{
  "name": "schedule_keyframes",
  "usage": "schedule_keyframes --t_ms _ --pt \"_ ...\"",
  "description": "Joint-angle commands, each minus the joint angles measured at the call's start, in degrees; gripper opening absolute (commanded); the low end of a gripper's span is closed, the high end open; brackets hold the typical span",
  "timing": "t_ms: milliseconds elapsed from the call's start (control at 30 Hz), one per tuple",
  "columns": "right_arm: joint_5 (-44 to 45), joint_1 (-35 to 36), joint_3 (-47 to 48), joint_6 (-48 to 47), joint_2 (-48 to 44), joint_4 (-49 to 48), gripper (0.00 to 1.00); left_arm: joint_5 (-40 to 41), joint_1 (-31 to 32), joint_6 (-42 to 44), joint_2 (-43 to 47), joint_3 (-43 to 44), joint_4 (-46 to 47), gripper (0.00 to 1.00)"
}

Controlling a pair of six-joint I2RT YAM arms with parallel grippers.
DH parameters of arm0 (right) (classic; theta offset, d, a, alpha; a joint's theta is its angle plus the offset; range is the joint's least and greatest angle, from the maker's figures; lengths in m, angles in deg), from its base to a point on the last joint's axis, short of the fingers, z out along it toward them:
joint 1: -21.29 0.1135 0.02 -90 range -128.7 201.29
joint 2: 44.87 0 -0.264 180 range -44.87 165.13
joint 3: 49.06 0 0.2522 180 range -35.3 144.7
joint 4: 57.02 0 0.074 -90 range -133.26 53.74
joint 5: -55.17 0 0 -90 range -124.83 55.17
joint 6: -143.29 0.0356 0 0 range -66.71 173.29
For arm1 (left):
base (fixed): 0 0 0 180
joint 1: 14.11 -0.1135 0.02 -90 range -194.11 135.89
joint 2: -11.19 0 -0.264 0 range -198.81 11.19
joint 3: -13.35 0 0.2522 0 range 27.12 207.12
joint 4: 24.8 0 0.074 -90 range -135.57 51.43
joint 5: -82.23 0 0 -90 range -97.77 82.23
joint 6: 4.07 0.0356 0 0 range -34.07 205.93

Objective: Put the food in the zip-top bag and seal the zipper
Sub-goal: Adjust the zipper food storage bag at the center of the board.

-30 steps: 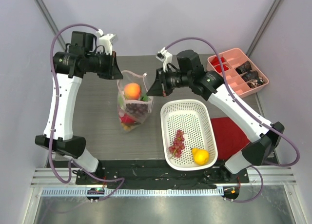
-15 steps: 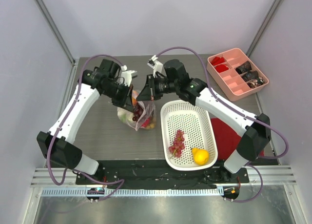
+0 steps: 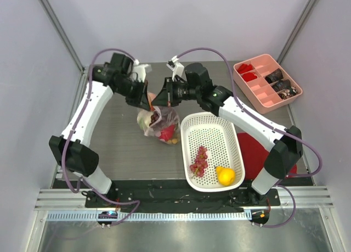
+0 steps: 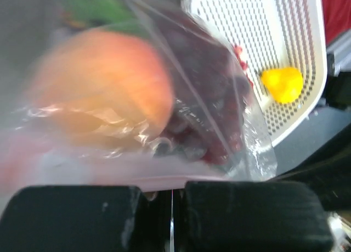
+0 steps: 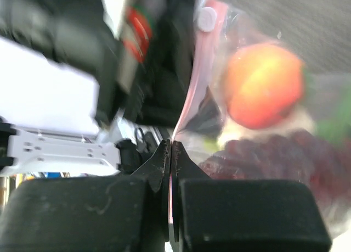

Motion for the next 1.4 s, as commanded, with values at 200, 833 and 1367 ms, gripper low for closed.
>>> schedule_keyframes --t_ms 200,833,1367 --pt "-1.49 2.74 2.57 10.19 -1.82 -14.46 0.01 -4.27 -3.91 10.87 -1.66 24.53 -14.3 0.0" --pt "8.99 6.95 -9.3 4.59 -9.64 -17.81 0.01 -17.9 -4.0 15.89 2.64 13.1 -15.01 0.0" --pt "9.15 14.26 -15.62 -17.47 -17.64 -13.27 0.01 -23.35 -4.7 28.37 -2.28 19.17 -25.65 0.0"
